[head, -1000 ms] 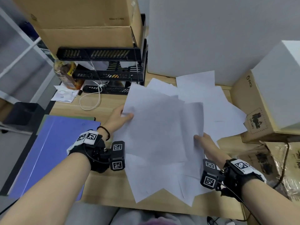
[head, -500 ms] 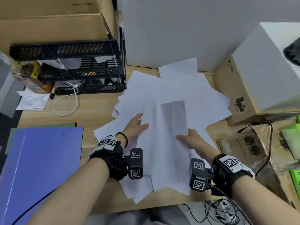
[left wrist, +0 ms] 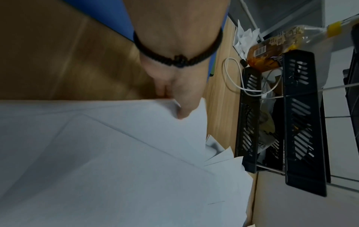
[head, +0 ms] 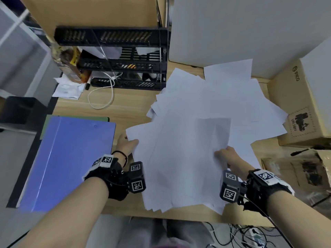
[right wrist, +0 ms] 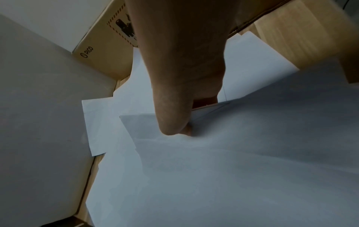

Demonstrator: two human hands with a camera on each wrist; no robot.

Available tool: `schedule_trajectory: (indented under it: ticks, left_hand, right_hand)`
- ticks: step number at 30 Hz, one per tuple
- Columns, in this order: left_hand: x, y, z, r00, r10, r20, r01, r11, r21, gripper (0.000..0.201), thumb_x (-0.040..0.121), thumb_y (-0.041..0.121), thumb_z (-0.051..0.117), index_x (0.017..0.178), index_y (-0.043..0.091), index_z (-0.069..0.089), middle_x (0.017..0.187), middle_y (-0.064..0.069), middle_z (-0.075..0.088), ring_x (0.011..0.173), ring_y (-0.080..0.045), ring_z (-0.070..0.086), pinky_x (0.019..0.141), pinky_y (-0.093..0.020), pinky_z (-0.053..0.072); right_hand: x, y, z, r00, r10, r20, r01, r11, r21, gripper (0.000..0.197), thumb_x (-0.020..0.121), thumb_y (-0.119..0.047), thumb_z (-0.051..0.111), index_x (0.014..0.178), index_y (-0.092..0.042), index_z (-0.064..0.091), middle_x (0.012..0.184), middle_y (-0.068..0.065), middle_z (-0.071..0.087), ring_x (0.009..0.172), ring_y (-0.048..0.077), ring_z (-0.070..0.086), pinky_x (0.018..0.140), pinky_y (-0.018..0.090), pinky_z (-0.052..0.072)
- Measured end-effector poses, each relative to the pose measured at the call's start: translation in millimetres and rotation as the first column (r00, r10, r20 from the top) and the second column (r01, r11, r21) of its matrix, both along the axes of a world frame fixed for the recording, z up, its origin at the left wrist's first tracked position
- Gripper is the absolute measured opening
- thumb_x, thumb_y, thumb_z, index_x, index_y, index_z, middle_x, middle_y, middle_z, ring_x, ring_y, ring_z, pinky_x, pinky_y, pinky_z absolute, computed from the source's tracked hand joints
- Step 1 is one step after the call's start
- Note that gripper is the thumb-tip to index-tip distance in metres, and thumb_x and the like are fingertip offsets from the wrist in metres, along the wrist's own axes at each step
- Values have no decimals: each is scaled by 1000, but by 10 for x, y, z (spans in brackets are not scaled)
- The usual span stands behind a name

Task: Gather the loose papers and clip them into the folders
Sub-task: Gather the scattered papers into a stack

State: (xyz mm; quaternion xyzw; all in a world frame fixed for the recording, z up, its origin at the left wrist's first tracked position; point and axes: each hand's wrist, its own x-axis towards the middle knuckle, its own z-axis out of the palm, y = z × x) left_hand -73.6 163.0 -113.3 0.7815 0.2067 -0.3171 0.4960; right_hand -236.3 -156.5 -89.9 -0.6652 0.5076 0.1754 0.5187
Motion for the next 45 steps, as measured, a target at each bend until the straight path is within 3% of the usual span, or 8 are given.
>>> schedule_trajectory:
  ticks: [5, 13, 16, 23, 29, 32, 36, 45]
  left_hand:
    - [-90, -251, 183, 991, -137, 16, 137, 966, -220, 29, 94, 13, 56, 123, 13, 57, 116, -5, 64, 100, -23, 62, 79, -31, 50]
    - [-153, -602, 217, 929, -371, 0, 364, 910, -197, 28, 95, 21, 48, 121, 21, 60, 119, -1, 66, 104, -20, 64, 87, -33, 51]
    - [-183, -706, 262, 937, -349, 28, 343, 900, -270, 17, 90, 23, 64, 106, 21, 65, 113, -3, 70, 99, -19, 68, 87, -36, 54]
    - [-69, -968, 451, 947, -306, 96, 317, 849, -423, 46, 74, 29, 81, 117, 20, 64, 112, 3, 71, 103, -14, 67, 88, -32, 53]
    - [136, -1090, 666, 989, -92, 120, 140, 858, -495, 22, 85, 31, 71, 105, 24, 66, 101, 1, 73, 86, -14, 72, 68, -25, 58]
    - [237, -1052, 732, 990, -116, 86, 144, 839, -524, 41, 83, 42, 69, 116, 19, 65, 108, -4, 73, 97, -22, 71, 85, -37, 56]
    - [358, -1081, 936, 982, -105, 156, 171, 845, -506, 24, 89, 35, 63, 105, 17, 68, 104, -3, 74, 100, -24, 70, 84, -35, 56]
    - [514, -1001, 1445, 941, -108, 320, 319, 598, -735, 61, 77, 42, 68, 130, 17, 53, 127, -10, 63, 118, -30, 60, 98, -50, 48]
  right_hand:
    - [52, 136, -8, 1000, 20, 18, -22, 995, 97, 24, 84, -2, 53, 107, 2, 61, 73, 10, 64, 57, 23, 60, 44, 22, 44]
    - [-23, 248, -21, 998, 4, 65, -18, 975, 221, 28, 88, -3, 59, 116, 1, 61, 92, 13, 71, 74, 27, 69, 58, 27, 53]
    - [-36, 244, -4, 997, -15, 82, -5, 969, 245, 26, 90, -3, 59, 115, 0, 60, 86, 9, 71, 66, 21, 70, 53, 25, 53]
    - [-55, 144, 84, 985, -81, 154, 44, 973, 228, 24, 91, -6, 61, 115, -2, 59, 88, 11, 72, 63, 19, 72, 54, 26, 55]
    - [126, -81, 404, 900, -277, 335, 232, 958, 171, 34, 88, -4, 64, 120, 6, 58, 106, 19, 70, 87, 31, 68, 78, 37, 53]
    - [283, -129, 667, 848, -295, 440, 236, 954, 186, 24, 89, 1, 60, 112, -4, 62, 99, 7, 70, 87, 24, 67, 83, 36, 53]
    - [438, -130, 940, 769, -291, 569, 222, 956, 190, 30, 88, 2, 58, 116, -9, 62, 115, 11, 68, 107, 30, 64, 98, 42, 49]
    - [595, 60, 1340, 656, -190, 731, 39, 975, 218, 40, 84, -10, 68, 123, -14, 60, 122, 7, 68, 107, 21, 67, 88, 33, 55]
